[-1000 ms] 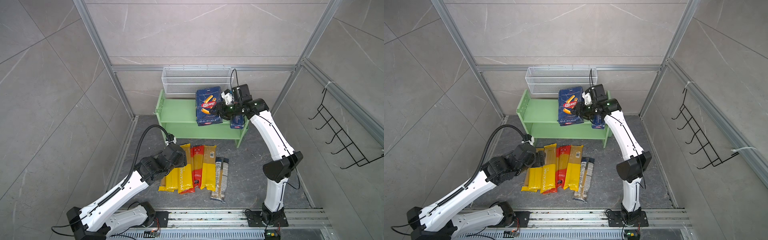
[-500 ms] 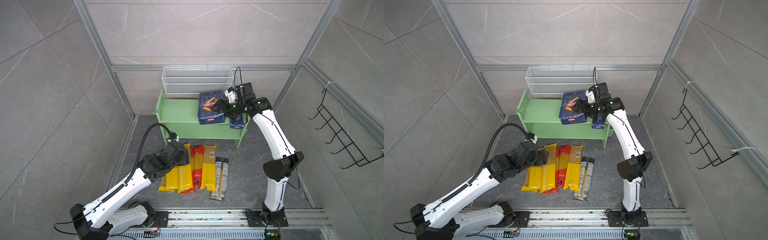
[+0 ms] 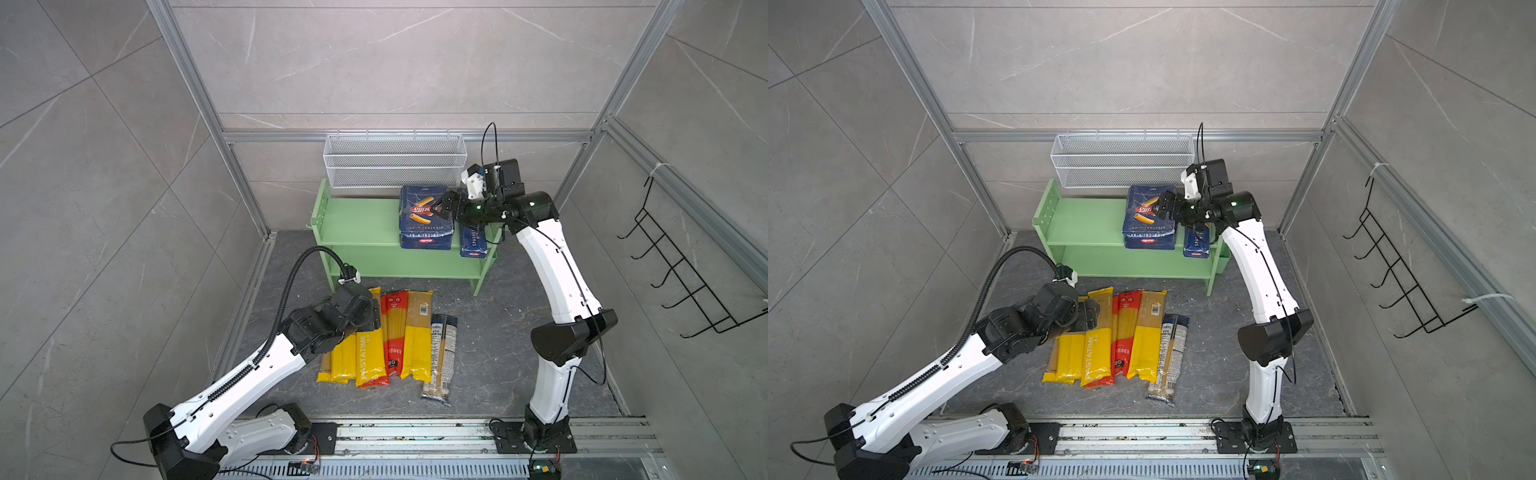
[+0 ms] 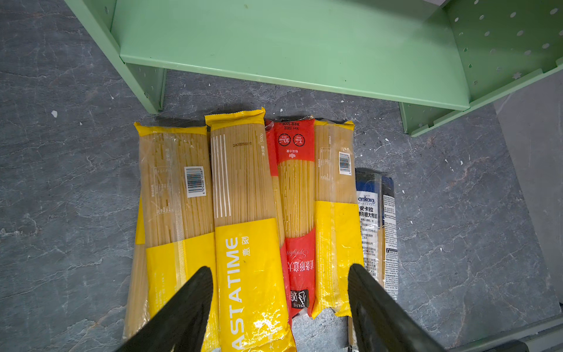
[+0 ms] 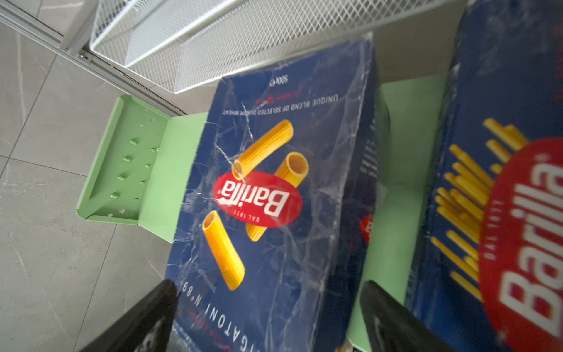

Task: Arrange pasta packages on shelves
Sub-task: Place the pasta box on the shelf.

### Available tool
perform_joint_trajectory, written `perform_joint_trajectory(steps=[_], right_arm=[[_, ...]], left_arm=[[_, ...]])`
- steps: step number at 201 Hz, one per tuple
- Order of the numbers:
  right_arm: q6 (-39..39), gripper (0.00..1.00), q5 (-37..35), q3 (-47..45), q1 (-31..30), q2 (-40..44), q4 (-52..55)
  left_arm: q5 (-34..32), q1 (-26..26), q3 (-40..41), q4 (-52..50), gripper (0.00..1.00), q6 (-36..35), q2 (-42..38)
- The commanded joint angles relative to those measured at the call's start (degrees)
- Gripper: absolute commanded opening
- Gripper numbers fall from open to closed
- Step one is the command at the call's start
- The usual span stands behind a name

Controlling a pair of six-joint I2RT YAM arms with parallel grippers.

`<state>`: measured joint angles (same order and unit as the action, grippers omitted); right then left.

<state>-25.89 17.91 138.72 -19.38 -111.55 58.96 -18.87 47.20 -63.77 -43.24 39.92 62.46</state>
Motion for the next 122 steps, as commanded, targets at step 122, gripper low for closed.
perform_joint_trajectory(steps=[122], right_arm=[[0.2, 0.94, 1.6, -39.8, -5.3, 37.4, -3.2]], left_arm=[[-0.9, 1.4, 6.0, -9.8, 0.76, 11.1, -4.8]])
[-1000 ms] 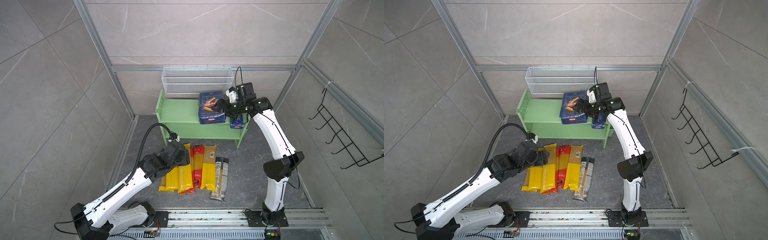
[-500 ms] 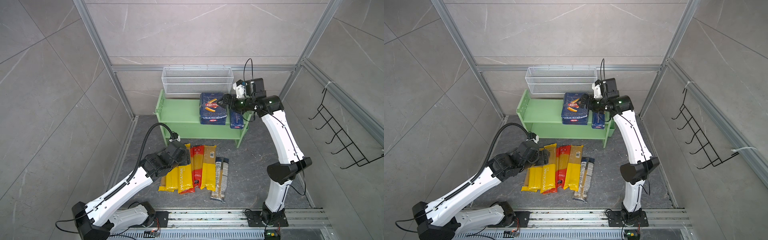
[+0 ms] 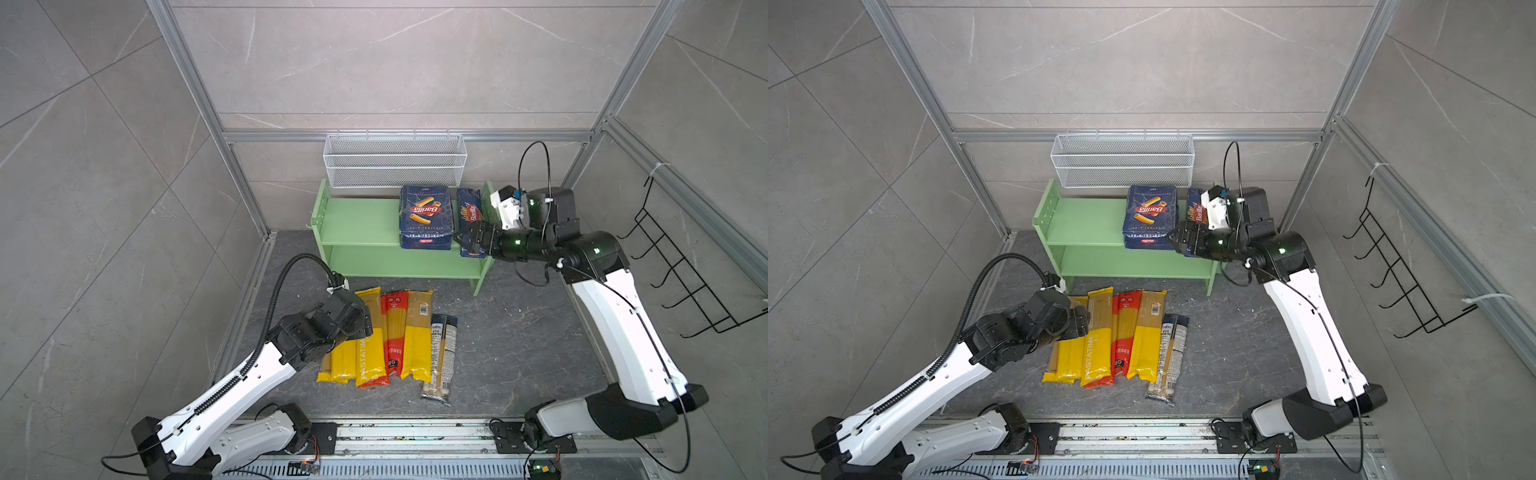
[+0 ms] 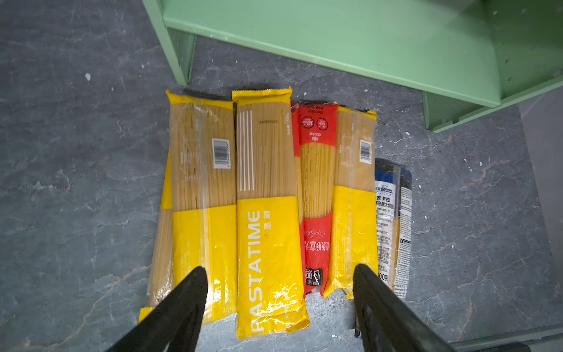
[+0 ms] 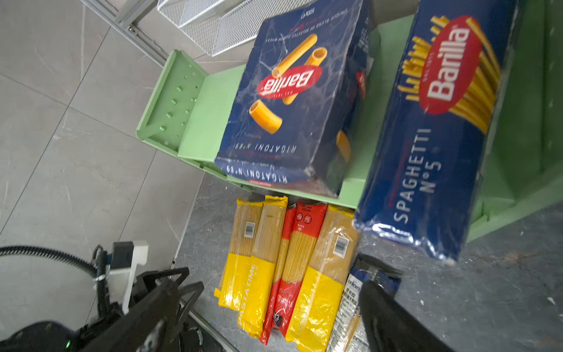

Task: Arrange pasta packages on shelves
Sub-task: Place the pasta box on the shelf, then pick up the pasta bag from the pasta bags.

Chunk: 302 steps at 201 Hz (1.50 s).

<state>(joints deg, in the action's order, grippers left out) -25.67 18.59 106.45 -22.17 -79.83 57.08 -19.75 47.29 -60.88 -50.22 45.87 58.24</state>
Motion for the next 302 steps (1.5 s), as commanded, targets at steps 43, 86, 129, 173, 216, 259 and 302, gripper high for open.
perform_joint_trajectory(steps=[43, 86, 129, 173, 216, 259, 302], right_arm=[[-4.4, 0.92, -3.1, -25.7, -13.4, 14.8, -5.8], [-12.0, 0.9, -3.1, -46.5, -21.3, 19.8, -18.5], [-16.1, 0.87, -3.6, -54.2, -30.4, 10.8, -31.6], [-18.4, 0.81, 0.0, -51.4, -33.0, -2.2, -42.2], [-19.1, 0.74, 4.6, -43.7, -33.1, -16.3, -47.5], [-19.7, 0.69, 6.3, -37.7, -33.2, -25.3, -47.9], [-20.3, 0.68, 5.6, -36.2, -33.5, -28.1, -46.0]], left_arm=[[-2.0, 4.5, 10.9, -1.9, 0.76, 13.0, -3.0], [-3.4, 10.2, 17.1, 0.5, 0.73, 19.5, -3.0], [-4.1, 11.6, 21.8, 0.2, 0.64, 24.6, -5.7], [-5.7, 11.6, 24.1, -4.6, 0.62, 28.1, -14.0], [-9.5, 11.5, 20.5, -12.8, 0.7, 28.4, -17.9], [-9.1, 11.2, 20.8, -12.1, 0.71, 27.5, -18.3], [-7.6, 9.0, 22.6, -8.3, 0.7, 25.0, -17.5]])
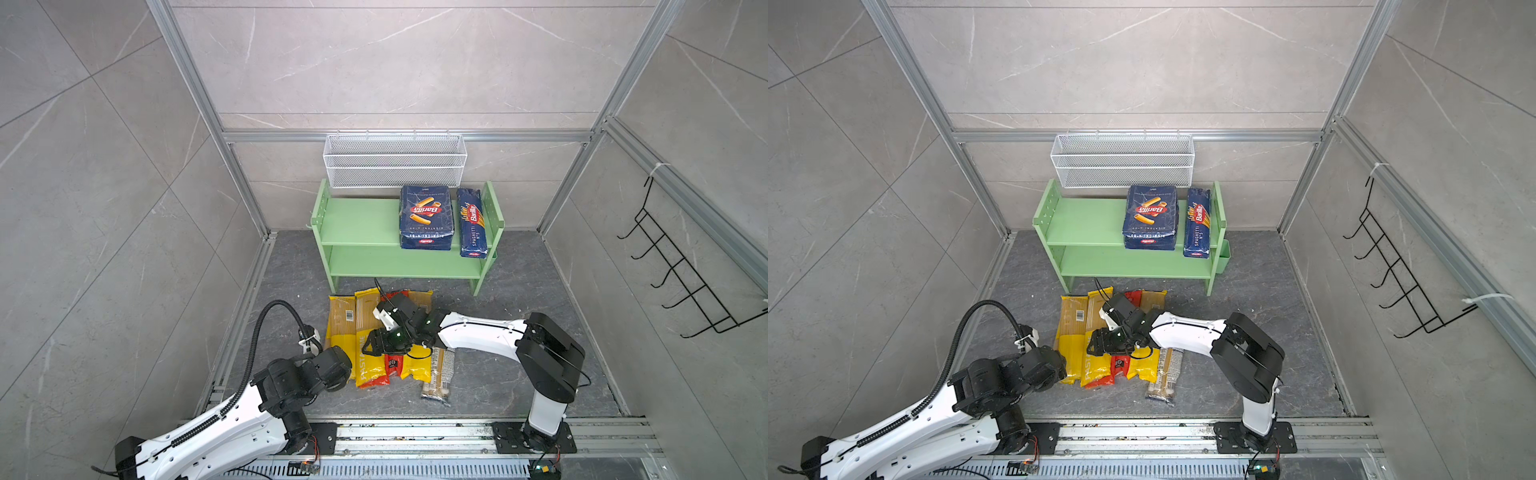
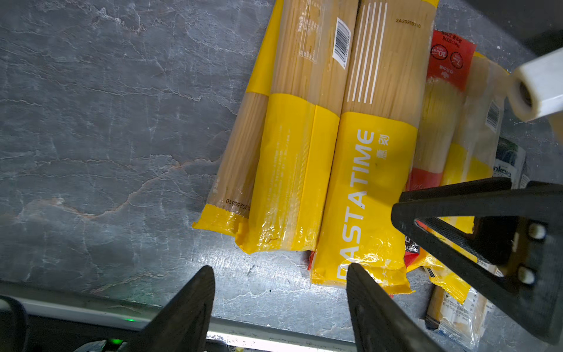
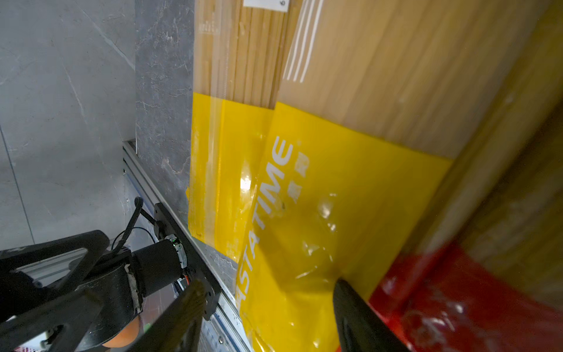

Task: Arrange pasta packages on shelves
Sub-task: Pick up the pasta bag from the pasta bags.

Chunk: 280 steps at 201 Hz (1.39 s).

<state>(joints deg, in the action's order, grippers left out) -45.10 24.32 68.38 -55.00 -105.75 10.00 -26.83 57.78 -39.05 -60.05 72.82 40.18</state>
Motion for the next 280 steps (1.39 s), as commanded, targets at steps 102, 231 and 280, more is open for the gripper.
perform_joint_trajectory(steps=[102, 231, 280], right_arm=[[-1.2, 0.7, -4.9, -1.5, -3.0, 0.5, 3.8], [-1.9, 0.69, -1.6, 0.4, -3.9, -3.8, 1.0], [-2.6, 0.71, 0.2, 2.4, -4.0, -7.8, -1.1]], left_arm=[[6.9, -5.2, 4.6, 11.6, 0.62, -6.1, 4.9], [12.0, -8.1, 8.8, 19.3, 0.37, -7.9, 8.7], [15.6, -8.6, 12.5, 25.4, 0.28, -7.4, 11.7]])
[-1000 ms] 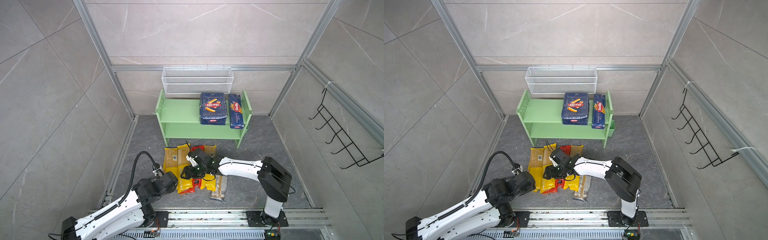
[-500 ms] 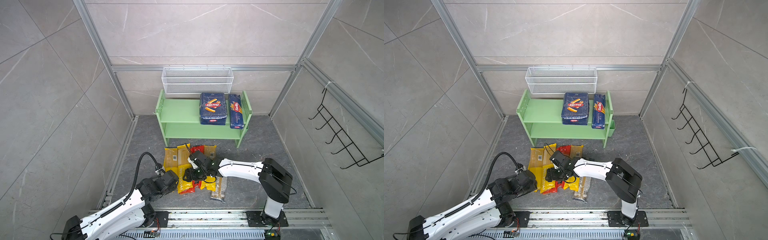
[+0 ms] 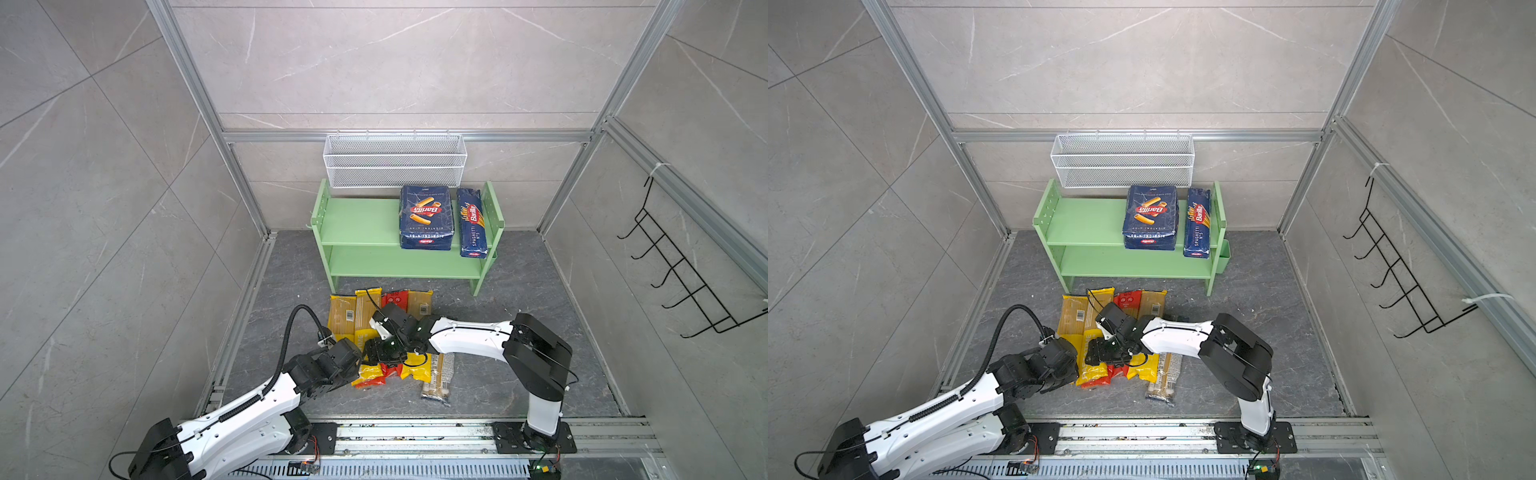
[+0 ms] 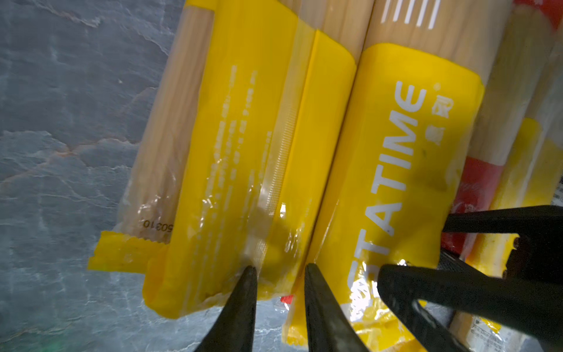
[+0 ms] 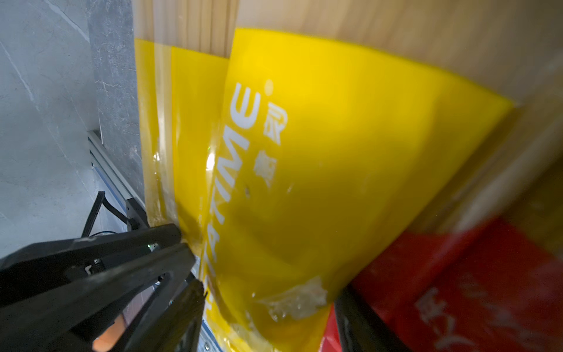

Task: Arrange pasta packages on shelves
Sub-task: Pick up the pasta bag from the pasta bags.

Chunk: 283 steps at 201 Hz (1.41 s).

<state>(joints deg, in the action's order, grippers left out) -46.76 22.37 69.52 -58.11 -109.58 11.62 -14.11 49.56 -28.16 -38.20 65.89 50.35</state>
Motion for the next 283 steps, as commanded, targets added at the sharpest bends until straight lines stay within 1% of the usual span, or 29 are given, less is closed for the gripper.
perform_joint_trajectory(steps=[1, 25, 47, 60, 73, 81, 90, 95, 108, 122, 140, 147, 152, 161, 214, 241, 283], right_arm=[[-1.0, 0.71, 2.1, 1.2, -0.9, -4.0, -2.9], [-2.6, 0.75, 3.5, 0.4, -0.9, -5.8, -7.0], [-3.1, 0.76, 3.5, 1.0, -0.9, -7.2, -7.8], [-3.1, 0.75, 3.6, 1.6, -0.9, -7.8, -7.5], [-2.9, 0.72, 3.3, 2.2, -0.9, -8.0, -6.6], [-2.6, 0.65, 3.1, 2.2, -0.9, -7.8, -6.1], [-2.4, 0.5, 2.7, 2.0, -0.9, -7.2, -5.5], [-2.2, 0.45, 2.5, 2.0, -0.9, -6.8, -5.0], [-1.5, 0.36, 2.0, 1.5, -0.8, -5.5, -4.0], [-0.9, 0.29, 1.7, 0.8, -0.8, -3.8, -3.2], [-0.5, 0.17, 1.7, -0.5, -0.6, -1.7, -2.9], [-0.5, 0.15, 1.5, -1.1, -0.5, -0.8, -2.8], [-0.4, 0.11, 1.6, -1.3, -0.4, -0.4, -2.8], [-0.3, 0.0, 1.7, -1.9, -0.3, 0.5, -2.8], [0.1, 0.0, 3.1, -4.7, 0.7, 4.9, -2.4], [1.3, 0.0, 2.8, -5.3, 0.9, 7.8, -0.1], [3.3, 0.01, 1.1, -6.9, 1.9, 11.5, 3.3]], left_arm=[[3.0, -0.4, 1.7, 3.7, 0.28, -0.5, 1.6], [4.1, -0.4, 2.7, 5.9, 0.25, -0.5, 3.2], [4.9, -0.4, 3.0, 7.3, 0.23, -0.8, 3.9], [5.3, -0.4, 3.1, 7.9, 0.23, -0.9, 4.0], [5.3, -0.4, 3.0, 7.7, 0.22, -0.9, 4.0], [5.2, -0.4, 2.8, 7.3, 0.22, -1.2, 3.8], [5.2, -0.4, 2.6, 7.0, 0.22, -1.2, 3.4], [5.0, -0.4, 2.5, 6.8, 0.22, -1.4, 3.1], [4.5, -0.4, 2.0, 5.8, 0.22, -1.4, 2.3], [3.8, -0.4, 1.4, 4.4, 0.22, -1.5, 1.7], [2.8, -0.4, 0.2, 2.1, 0.23, -1.9, 1.3], [2.4, -0.4, -0.2, 1.2, 0.23, -1.9, 1.0], [2.1, -0.4, -0.6, 0.5, 0.23, -2.0, 0.9], [1.6, -0.4, -1.2, -0.6, 0.24, -2.0, 0.3], [-2.4, -0.5, -4.8, -9.4, 0.27, -1.7, -4.7], [-4.5, -0.5, -6.8, -13.0, 0.29, -1.7, -7.0], [-5.1, -0.5, -9.0, -14.4, 0.29, -1.9, -6.3]])
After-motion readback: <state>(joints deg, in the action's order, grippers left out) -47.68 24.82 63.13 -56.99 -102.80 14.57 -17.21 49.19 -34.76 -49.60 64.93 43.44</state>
